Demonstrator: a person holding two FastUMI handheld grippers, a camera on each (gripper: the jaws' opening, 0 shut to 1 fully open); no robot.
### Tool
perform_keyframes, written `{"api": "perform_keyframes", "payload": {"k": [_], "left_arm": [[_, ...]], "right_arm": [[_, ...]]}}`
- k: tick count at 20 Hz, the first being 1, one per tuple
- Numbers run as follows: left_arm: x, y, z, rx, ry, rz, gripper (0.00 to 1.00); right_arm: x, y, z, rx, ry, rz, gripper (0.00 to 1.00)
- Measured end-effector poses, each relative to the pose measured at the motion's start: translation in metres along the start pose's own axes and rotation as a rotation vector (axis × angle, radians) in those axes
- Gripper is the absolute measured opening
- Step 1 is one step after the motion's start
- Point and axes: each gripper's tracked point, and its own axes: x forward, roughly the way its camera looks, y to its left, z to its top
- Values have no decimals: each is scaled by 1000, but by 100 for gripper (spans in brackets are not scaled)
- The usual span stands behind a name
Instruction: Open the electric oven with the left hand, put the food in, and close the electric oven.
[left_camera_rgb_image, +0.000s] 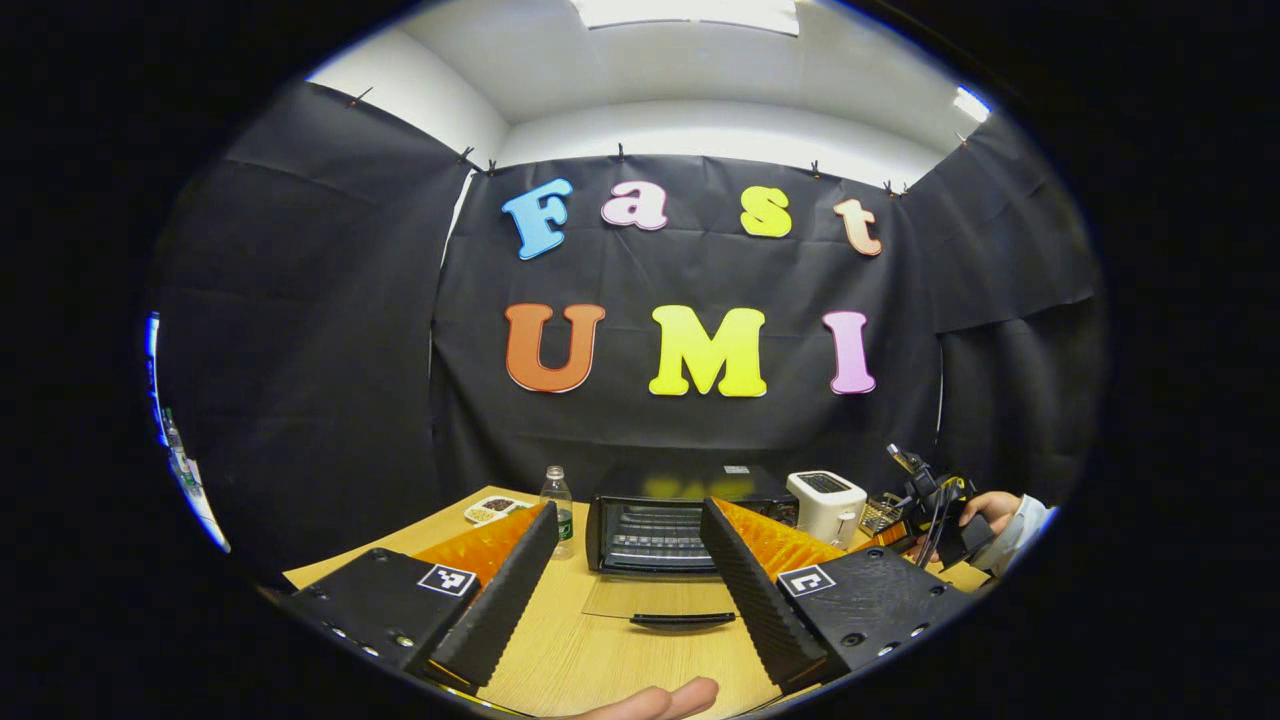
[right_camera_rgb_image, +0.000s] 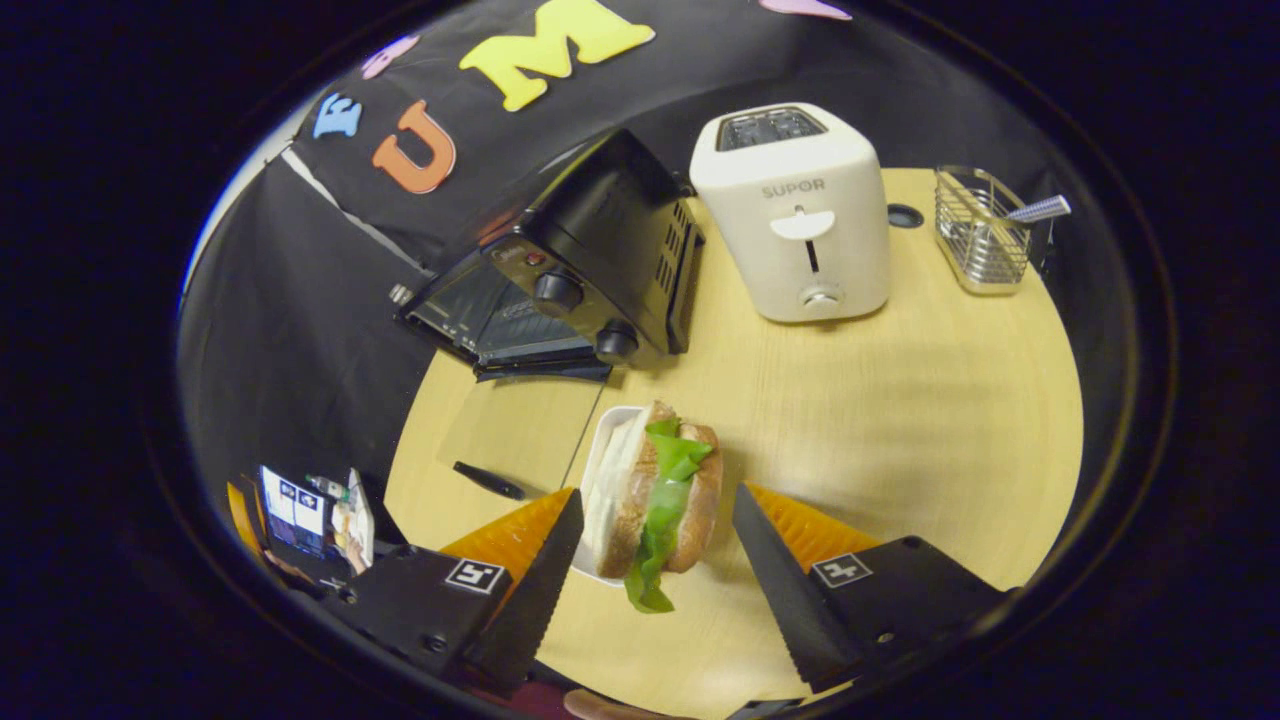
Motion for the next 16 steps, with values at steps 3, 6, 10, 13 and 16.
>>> {"api": "perform_keyframes", "payload": {"k": [3,6,10,13,16], "left_arm": [[-2,13,-4,14,10,38,94],[-7,17,-5,11,8,38,94],[-22,24,5,2,-24,38,94],[-34,27,6,-5,-41,23,94],[-50,31,5,-11,-52,11,94]], "right_arm": [[4,10,0,135,3,96,48],[2,11,-1,166,-25,99,43],[-17,14,-4,187,-97,80,38],[-38,20,-13,250,-157,69,38],[-53,36,-25,318,-219,97,38]]}}
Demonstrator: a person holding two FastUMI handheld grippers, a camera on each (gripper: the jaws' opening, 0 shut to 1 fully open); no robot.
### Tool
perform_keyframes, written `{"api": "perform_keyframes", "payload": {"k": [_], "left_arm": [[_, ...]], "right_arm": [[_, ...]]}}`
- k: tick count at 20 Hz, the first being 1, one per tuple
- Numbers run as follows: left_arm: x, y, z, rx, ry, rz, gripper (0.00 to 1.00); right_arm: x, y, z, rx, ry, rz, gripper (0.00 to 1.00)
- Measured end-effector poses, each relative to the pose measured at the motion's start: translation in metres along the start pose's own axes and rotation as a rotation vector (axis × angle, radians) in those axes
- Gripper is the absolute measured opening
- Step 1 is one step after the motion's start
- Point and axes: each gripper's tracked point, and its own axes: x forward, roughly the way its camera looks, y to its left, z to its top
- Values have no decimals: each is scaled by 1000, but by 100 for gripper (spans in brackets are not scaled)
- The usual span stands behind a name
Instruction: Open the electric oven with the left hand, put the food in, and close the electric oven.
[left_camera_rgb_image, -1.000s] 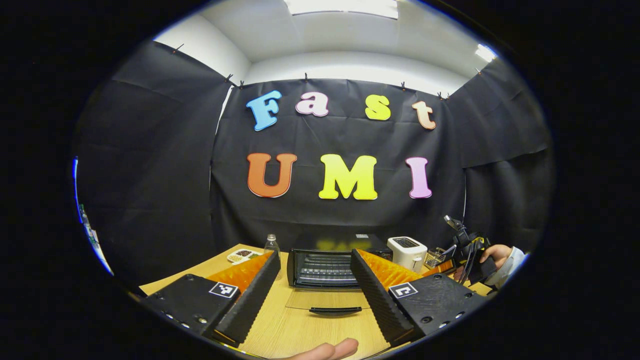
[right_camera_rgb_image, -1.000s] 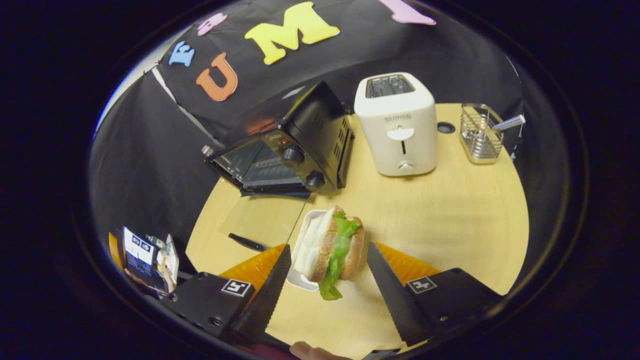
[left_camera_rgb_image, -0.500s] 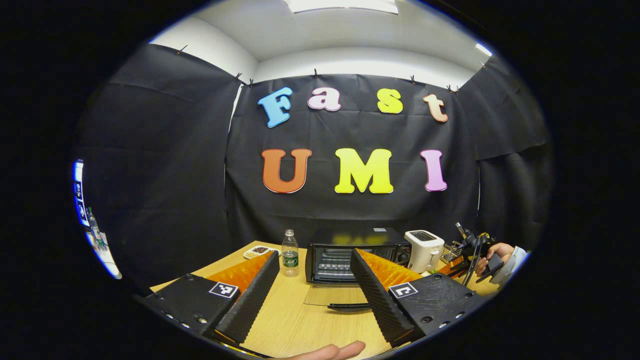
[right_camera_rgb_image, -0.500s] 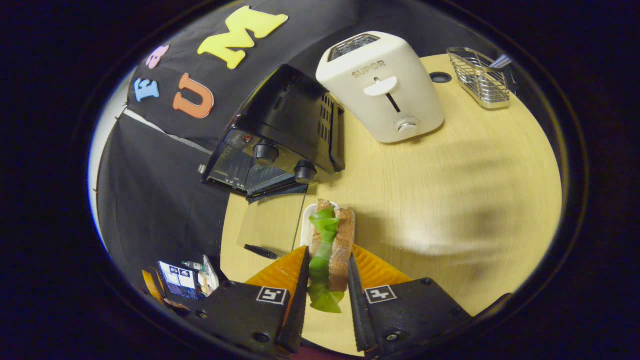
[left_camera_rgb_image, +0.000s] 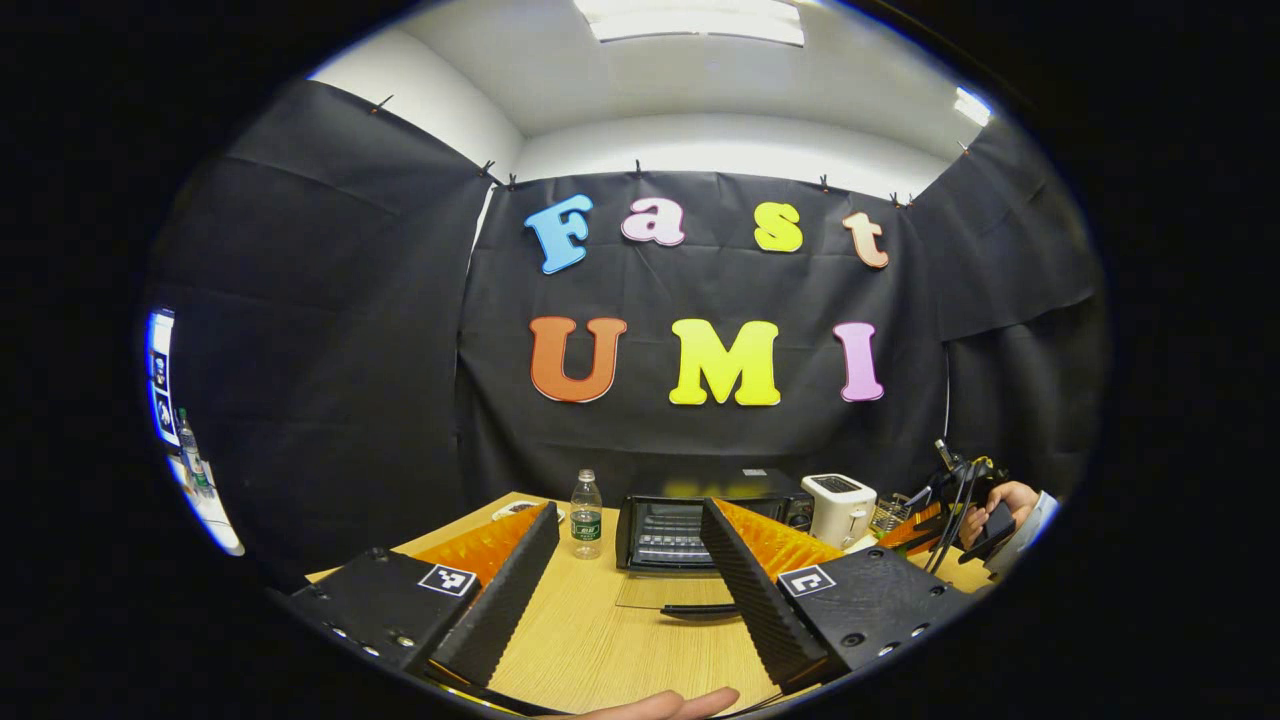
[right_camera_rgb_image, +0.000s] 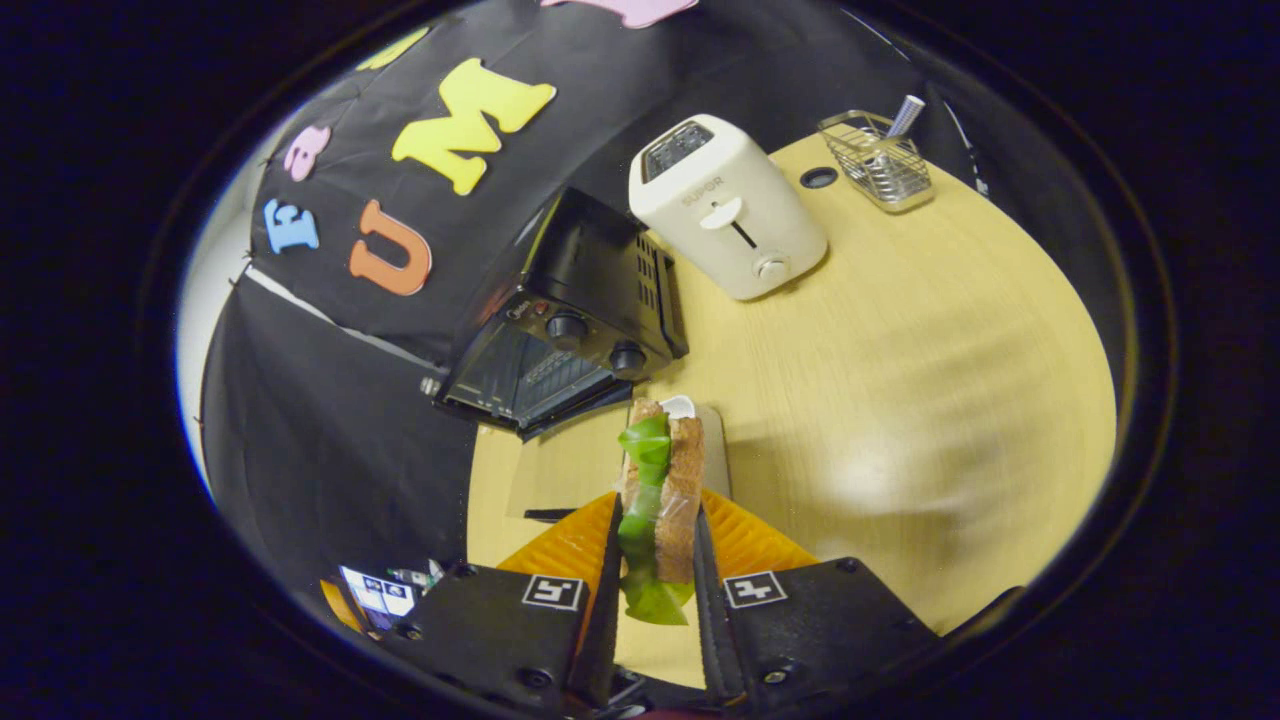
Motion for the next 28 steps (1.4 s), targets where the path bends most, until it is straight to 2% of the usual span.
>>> {"api": "perform_keyframes", "payload": {"k": [3,6,7,8,9,10,12,13,14,15,17,19,21,28], "left_arm": [[-14,2,2,9,-11,-17,94],[-29,2,8,29,-36,-37,94],[-32,2,6,38,-37,-41,84],[-35,4,7,45,-43,-43,84],[-38,6,9,45,-48,-44,93],[-40,7,10,38,-49,-42,93],[-39,9,4,21,-33,-50,94],[-40,12,2,16,-24,-46,94],[-40,17,2,17,-18,-37,93],[-40,22,0,19,-14,-31,94],[-40,29,0,25,-16,-26,94],[-31,37,-8,45,-7,-18,94],[-23,48,-15,61,9,3,94],[5,69,-35,87,73,11,94]], "right_arm": [[-13,14,-13,65,-83,33,38],[-14,25,-25,159,-214,51,38],[-13,31,-28,198,-267,70,37],[-11,37,-31,232,-315,88,29],[-9,41,-36,267,-356,92,29],[-4,42,-40,305,-395,92,37],[6,53,-47,361,-484,122,37],[14,63,-51,379,-511,146,28],[24,74,-57,395,-523,179,28],[35,87,-60,413,-526,218,37],[59,108,-69,456,-502,269,37],[83,136,-74,442,-490,299,37],[106,157,-68,404,-523,307,37],[189,178,3,345,-703,263,37]]}}
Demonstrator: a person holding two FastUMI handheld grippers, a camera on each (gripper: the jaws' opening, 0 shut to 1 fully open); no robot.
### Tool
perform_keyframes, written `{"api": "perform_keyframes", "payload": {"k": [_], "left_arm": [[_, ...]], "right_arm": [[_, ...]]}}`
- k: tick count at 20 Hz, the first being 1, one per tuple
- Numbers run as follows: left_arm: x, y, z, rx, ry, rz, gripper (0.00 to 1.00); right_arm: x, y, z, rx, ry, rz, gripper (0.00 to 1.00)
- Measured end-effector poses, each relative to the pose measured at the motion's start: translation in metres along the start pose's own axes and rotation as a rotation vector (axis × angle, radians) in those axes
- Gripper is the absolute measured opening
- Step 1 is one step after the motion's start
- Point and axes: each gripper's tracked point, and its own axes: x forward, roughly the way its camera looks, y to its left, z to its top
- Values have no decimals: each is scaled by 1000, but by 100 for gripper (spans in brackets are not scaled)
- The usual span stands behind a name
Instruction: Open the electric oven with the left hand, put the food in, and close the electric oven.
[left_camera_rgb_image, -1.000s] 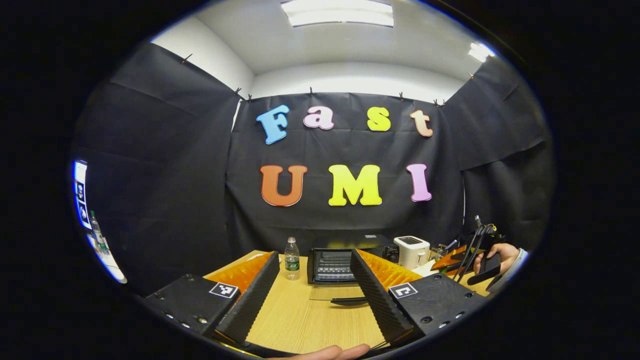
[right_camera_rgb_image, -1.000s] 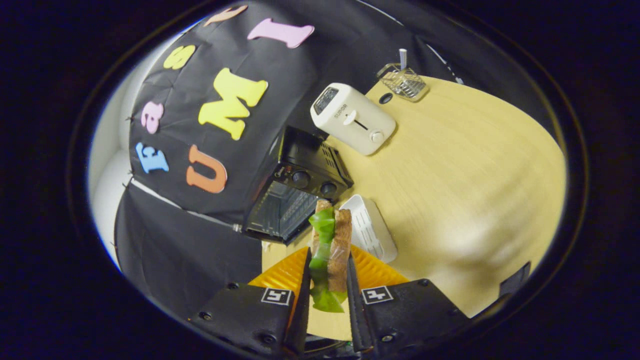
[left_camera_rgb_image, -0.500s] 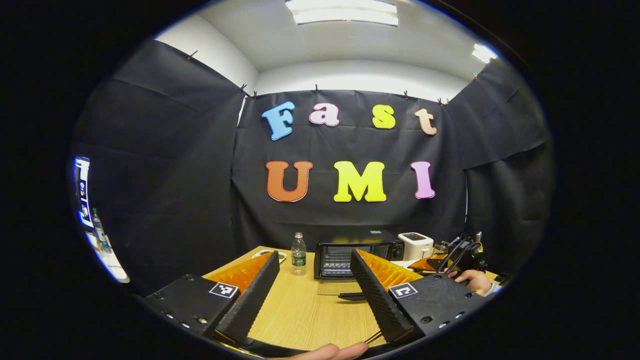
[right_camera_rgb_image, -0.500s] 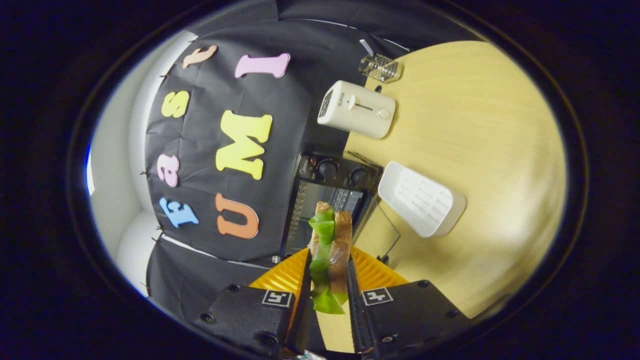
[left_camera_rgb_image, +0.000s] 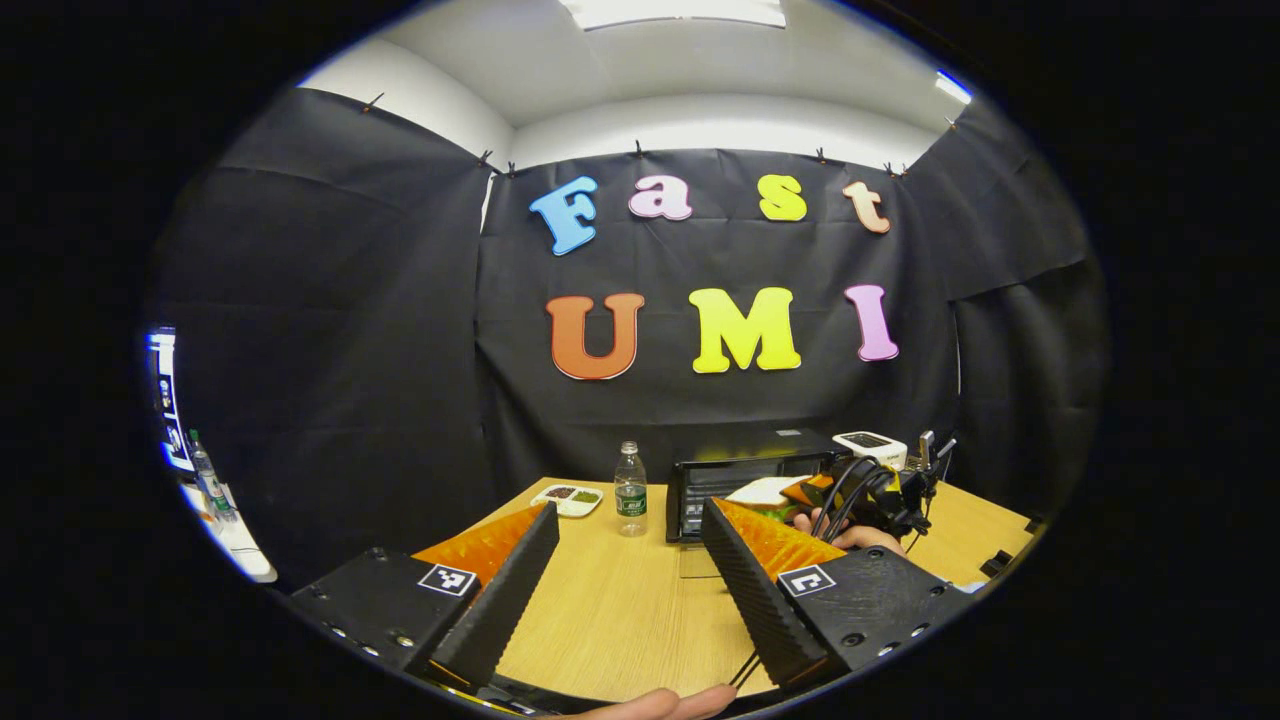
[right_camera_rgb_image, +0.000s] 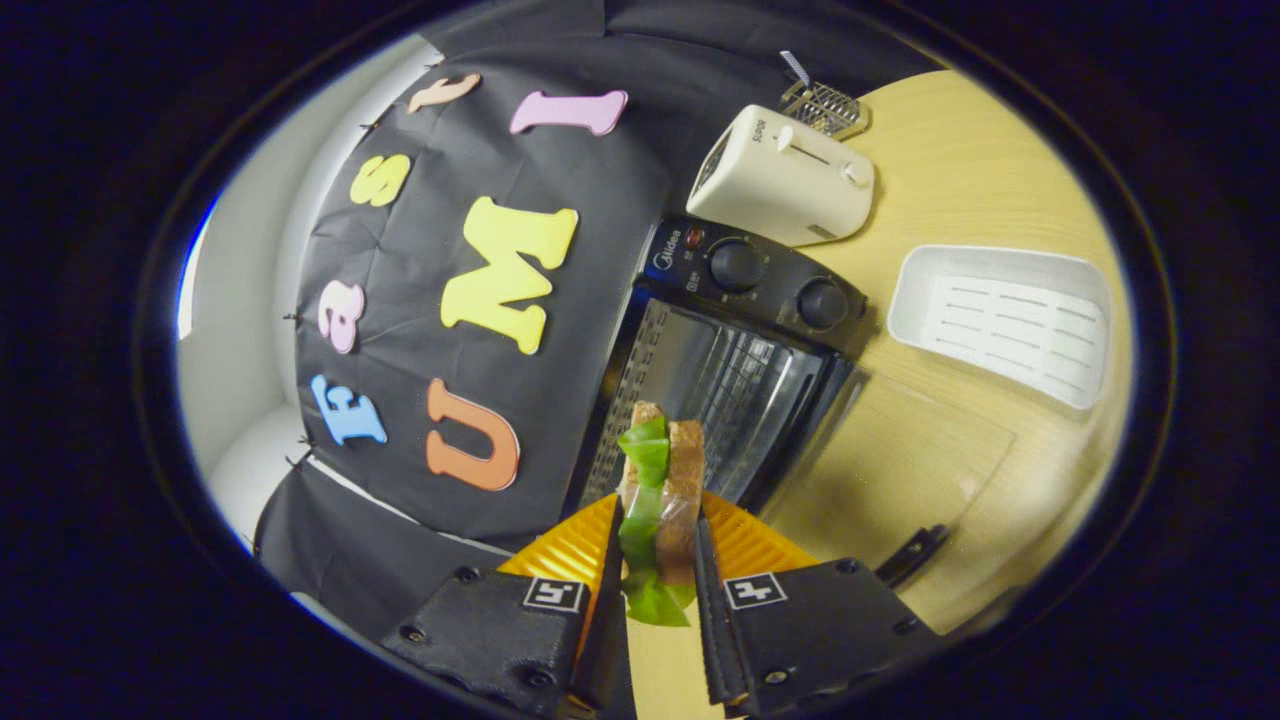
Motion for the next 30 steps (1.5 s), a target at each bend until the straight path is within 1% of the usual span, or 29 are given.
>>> {"api": "perform_keyframes", "payload": {"k": [2,4,7,9,11,13,14,15,16,17,18,19,20,21,22,23,24,26,27,29,30], "left_arm": [[7,3,-9,4,24,0,94],[12,8,-16,10,43,5,94],[15,9,-22,3,60,2,94],[17,6,-26,-15,72,-17,94],[18,10,-27,-23,73,-14,94],[18,12,-28,-29,73,-18,94],[17,10,-28,-32,74,-30,94],[18,10,-30,-34,72,-34,94],[19,11,-30,-36,68,-30,94],[20,14,-31,-41,67,-27,94],[18,13,-32,-49,69,-28,94],[16,11,-33,-56,71,-32,94],[15,10,-33,-61,68,-40,94],[14,11,-33,-64,68,-43,94],[15,11,-35,-67,71,-38,94],[17,11,-38,-68,73,-39,94],[16,9,-38,-67,77,-40,94],[14,9,-36,-63,77,-47,94],[15,6,-36,-62,74,-53,94],[18,6,-37,-55,68,-53,94],[18,6,-35,-52,66,-47,94]], "right_arm": [[29,-9,11,-21,-67,-29,37],[55,-14,13,-35,-106,-47,37],[90,-18,6,-68,-137,-73,37],[106,-22,-2,-103,-151,-85,37],[115,-26,-7,-96,-165,-99,37],[120,-28,-15,-102,-145,-100,37],[121,-28,-15,-102,-151,-101,29],[121,-30,-13,-102,-163,-107,29],[120,-31,-15,-107,-158,-111,38],[121,-32,-17,-117,-153,-112,30],[121,-32,-17,-130,-158,-109,40],[121,-34,-18,-152,-153,-113,30],[120,-35,-18,-170,-159,-115,30],[119,-38,-18,-177,-157,-119,41],[119,-39,-20,-184,-148,-126,34],[119,-38,-21,-193,-139,-131,36],[119,-38,-22,-211,-124,-137,48],[120,-36,-29,-262,-86,-146,57],[122,-33,-31,-302,-76,-150,66],[122,-26,-33,-403,-65,-147,75],[122,-23,-35,-463,-55,-151,78]]}}
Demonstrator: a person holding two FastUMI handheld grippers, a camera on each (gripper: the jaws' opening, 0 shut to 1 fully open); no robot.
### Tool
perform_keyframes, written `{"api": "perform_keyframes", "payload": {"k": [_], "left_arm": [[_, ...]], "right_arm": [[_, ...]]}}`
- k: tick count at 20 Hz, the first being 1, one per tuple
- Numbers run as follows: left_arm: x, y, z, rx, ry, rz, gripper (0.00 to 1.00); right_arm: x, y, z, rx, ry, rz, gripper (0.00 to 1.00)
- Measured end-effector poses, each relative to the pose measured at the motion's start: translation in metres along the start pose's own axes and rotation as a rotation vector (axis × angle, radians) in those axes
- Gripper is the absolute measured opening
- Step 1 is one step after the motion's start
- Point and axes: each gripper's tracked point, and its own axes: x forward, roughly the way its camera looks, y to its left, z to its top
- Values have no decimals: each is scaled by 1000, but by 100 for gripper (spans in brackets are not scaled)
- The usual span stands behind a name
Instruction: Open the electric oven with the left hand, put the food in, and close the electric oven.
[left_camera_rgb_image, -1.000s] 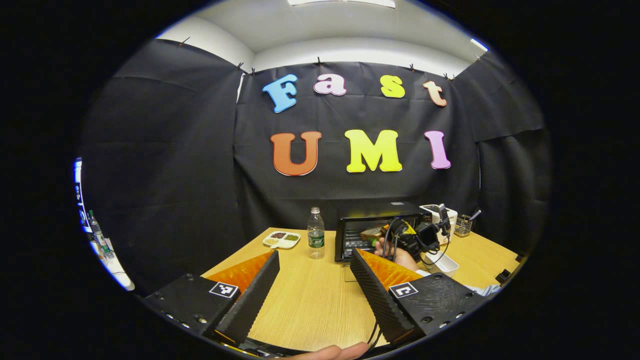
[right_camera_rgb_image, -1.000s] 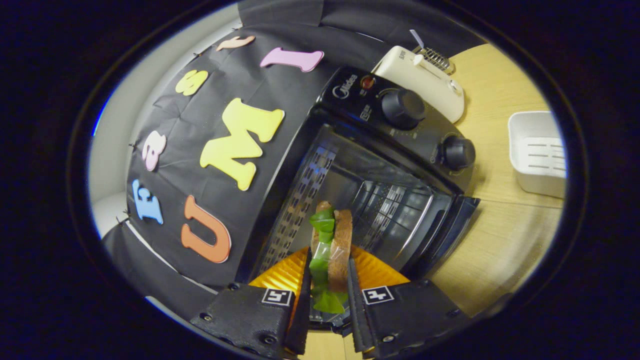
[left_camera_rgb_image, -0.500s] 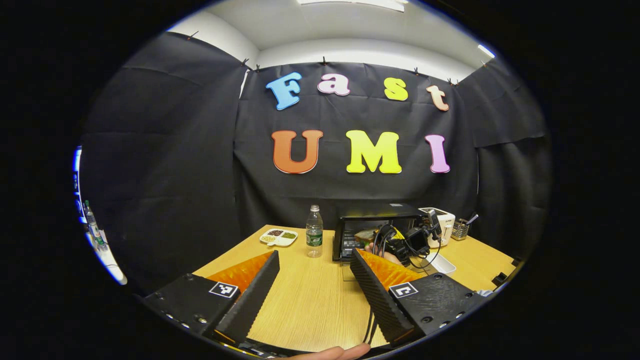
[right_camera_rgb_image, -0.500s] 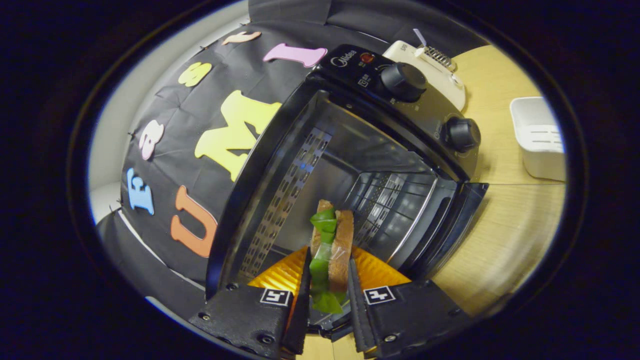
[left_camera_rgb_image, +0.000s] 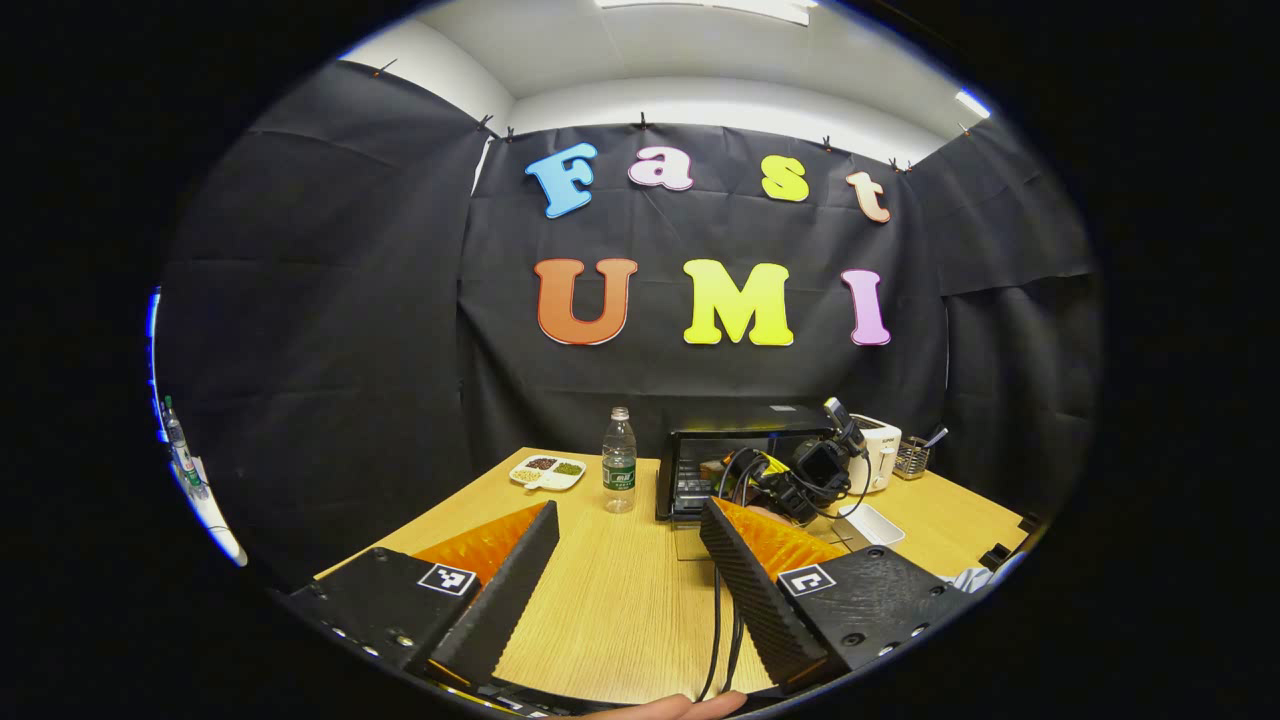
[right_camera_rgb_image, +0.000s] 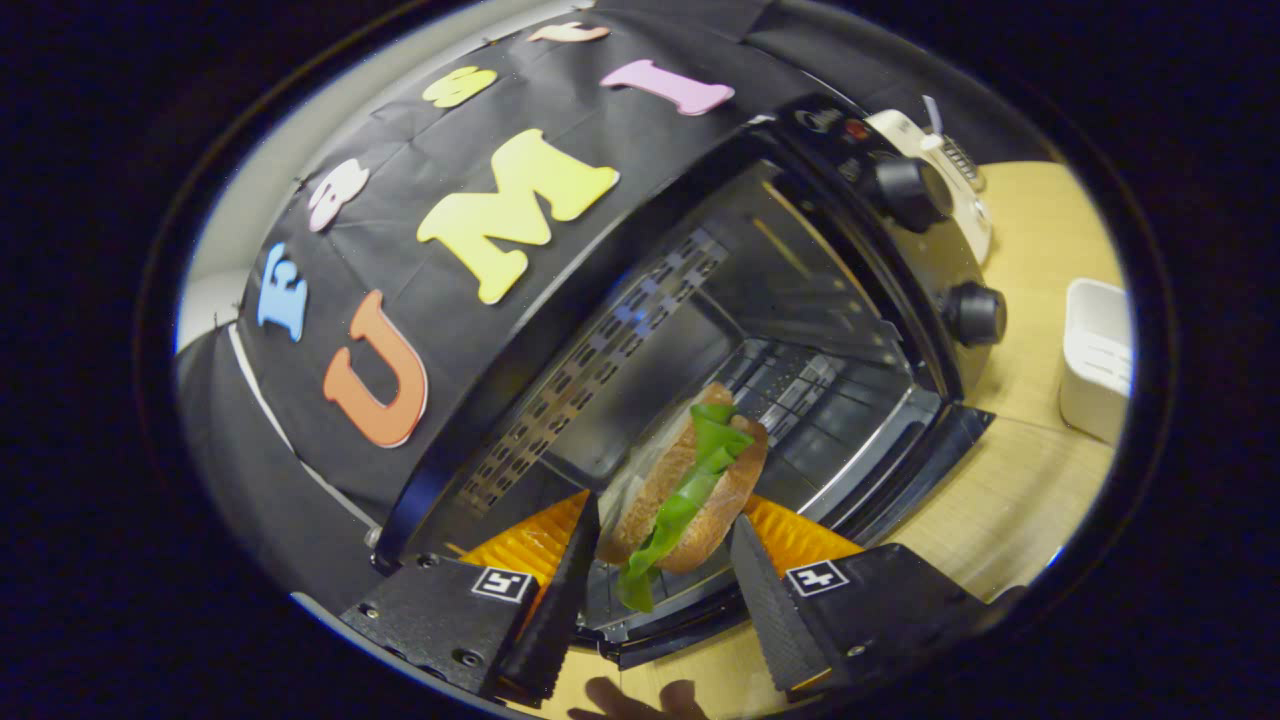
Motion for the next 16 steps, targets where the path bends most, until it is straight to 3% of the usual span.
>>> {"api": "perform_keyframes", "payload": {"k": [1,2,3,4,5,8,9,10,14,15,16], "left_arm": [[-2,1,0,3,1,3,94],[-3,1,-1,4,5,5,94],[-3,1,-2,5,7,7,94],[-3,1,-1,6,8,9,94],[-3,1,-2,5,9,10,94],[-3,2,-2,-9,14,9,94],[-7,2,-2,-14,17,9,94],[-9,1,-1,-18,17,7,94],[-15,-1,4,-29,4,-2,94],[-15,-2,5,-27,3,-3,84],[-16,-2,4,-24,5,-3,84]], "right_arm": [[1,1,-1,-58,5,-4,76],[2,6,-1,-121,7,-6,94],[3,7,-3,-175,13,-13,84],[4,9,-5,-231,26,-11,99],[4,14,-8,-279,38,1,100],[6,11,-21,-465,124,-42,100],[5,4,-24,-526,157,-71,89],[3,1,-30,-563,201,-83,100],[-4,-10,-44,-658,347,-96,100],[-5,-9,-43,-680,368,-96,100],[-9,-10,-46,-704,398,-93,100]]}}
